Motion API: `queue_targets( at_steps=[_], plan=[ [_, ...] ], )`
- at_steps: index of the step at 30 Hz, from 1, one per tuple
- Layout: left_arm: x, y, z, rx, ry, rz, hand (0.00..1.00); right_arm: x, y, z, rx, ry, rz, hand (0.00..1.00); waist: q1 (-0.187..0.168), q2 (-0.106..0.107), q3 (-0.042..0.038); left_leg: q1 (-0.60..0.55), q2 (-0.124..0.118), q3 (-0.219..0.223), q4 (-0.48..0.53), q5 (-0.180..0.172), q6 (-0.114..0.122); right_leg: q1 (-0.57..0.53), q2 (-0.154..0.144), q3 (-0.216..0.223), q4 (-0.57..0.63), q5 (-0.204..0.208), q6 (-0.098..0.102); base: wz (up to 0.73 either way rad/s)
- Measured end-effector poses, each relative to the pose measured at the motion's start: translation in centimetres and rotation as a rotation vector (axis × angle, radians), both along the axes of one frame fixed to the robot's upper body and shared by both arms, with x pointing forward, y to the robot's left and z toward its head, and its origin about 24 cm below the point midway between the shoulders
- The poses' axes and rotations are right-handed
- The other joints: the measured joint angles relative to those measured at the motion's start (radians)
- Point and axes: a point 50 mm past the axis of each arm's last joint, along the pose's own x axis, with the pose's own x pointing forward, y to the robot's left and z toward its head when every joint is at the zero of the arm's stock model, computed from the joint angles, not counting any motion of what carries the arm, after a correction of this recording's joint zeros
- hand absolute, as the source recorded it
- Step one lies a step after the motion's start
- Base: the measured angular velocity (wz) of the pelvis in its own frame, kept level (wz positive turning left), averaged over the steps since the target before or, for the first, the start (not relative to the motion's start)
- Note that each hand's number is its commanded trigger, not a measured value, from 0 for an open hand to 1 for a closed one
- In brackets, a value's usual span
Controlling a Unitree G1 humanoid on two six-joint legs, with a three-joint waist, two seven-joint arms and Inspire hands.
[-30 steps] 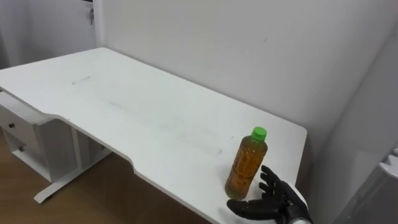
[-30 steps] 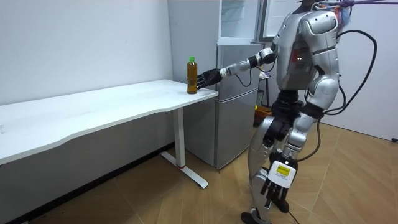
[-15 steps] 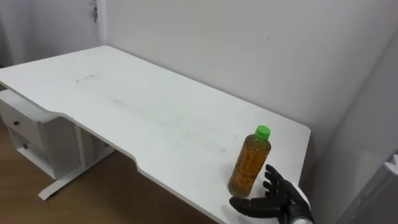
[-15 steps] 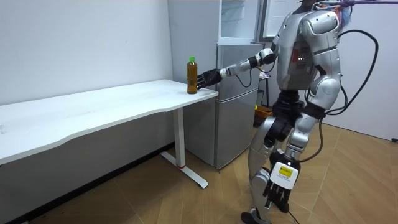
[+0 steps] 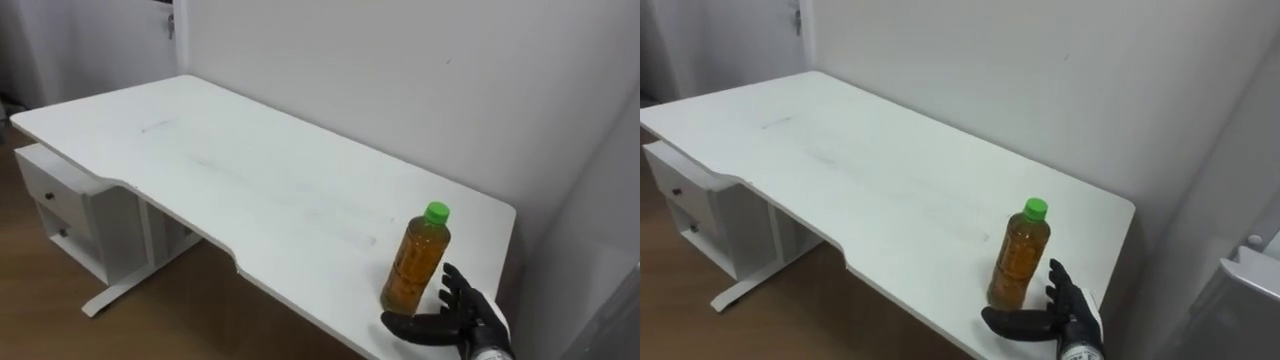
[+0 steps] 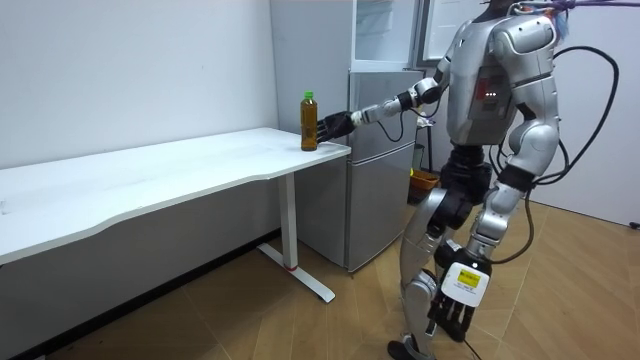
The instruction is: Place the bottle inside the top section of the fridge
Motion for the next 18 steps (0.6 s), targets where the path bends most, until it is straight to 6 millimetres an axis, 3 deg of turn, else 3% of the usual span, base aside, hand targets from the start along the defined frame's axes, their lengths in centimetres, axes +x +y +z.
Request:
queue_targets(
  at_steps=[6, 11, 15, 18],
  plan=[
    [-0.5, 0.2, 0.1, 0.019, 0.002, 0.016, 0.0, 1.1, 0.1, 1.5, 0.023, -0.037, -0.051, 0.0, 0.016, -0.013, -0.0086, -0.012, -0.002, 0.001, -0.002, 0.002, 0.002, -0.014, -0.002, -0.001, 0.0, 0.0, 0.0, 0.01],
    [-0.5, 0.2, 0.1, 0.013, -0.012, 0.051, 0.0, 1.5, 0.2, 2.2, 0.019, -0.056, -0.074, 0.0, 0.016, -0.016, -0.009, -0.011, -0.006, 0.0, -0.01, 0.004, 0.005, -0.014, -0.006, -0.001, -0.001, 0.0, 0.0, 0.04],
    [-0.5, 0.4, 0.1, 0.019, -0.031, 0.091, 0.0, 1.5, -0.1, 2.4, 0.026, -0.06, -0.082, 0.0, 0.015, -0.019, -0.0067, -0.011, -0.009, 0.0, -0.014, 0.005, 0.006, -0.013, -0.009, -0.001, -0.001, 0.0, 0.0, 0.0],
    [-0.5, 0.5, 0.2, 0.021, -0.049, 0.12, 0.0, 1.5, -0.4, 2.4, 0.034, -0.058, -0.09, 0.0, 0.015, -0.024, 0.0011, -0.011, -0.009, 0.001, -0.015, 0.005, 0.006, -0.014, -0.009, 0.0, -0.001, 0.0, 0.001, 0.0]
  ],
)
